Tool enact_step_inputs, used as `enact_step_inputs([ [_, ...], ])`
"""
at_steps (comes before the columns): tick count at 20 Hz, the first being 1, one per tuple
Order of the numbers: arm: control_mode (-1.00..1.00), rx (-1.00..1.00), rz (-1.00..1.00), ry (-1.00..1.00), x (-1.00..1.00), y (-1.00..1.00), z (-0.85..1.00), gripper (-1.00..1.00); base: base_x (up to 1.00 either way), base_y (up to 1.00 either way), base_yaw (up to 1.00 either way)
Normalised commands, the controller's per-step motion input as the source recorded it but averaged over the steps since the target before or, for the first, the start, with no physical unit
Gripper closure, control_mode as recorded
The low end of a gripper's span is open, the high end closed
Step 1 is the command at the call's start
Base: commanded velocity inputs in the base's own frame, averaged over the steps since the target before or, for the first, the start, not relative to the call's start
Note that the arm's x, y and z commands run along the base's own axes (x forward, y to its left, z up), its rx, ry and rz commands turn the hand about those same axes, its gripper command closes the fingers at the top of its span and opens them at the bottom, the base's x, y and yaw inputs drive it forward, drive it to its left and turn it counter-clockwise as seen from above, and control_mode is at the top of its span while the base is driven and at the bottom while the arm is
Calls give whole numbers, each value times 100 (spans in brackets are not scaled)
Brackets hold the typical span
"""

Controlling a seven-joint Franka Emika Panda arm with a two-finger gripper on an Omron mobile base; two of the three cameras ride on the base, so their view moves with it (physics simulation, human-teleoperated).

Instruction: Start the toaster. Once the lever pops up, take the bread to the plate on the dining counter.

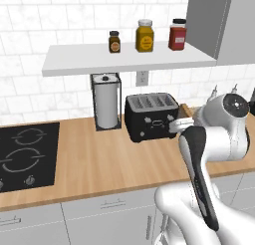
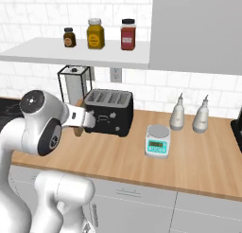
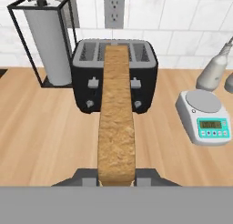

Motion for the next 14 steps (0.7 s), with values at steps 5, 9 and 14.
enact_step_inputs([
  [5,-100,0,0,0,-53,0,12,100,0,0,0],
  [9,100,0,0,0,-36,0,12,100,-18,0,0],
  [14,100,0,0,0,0,0,0,100,-96,26,13],
])
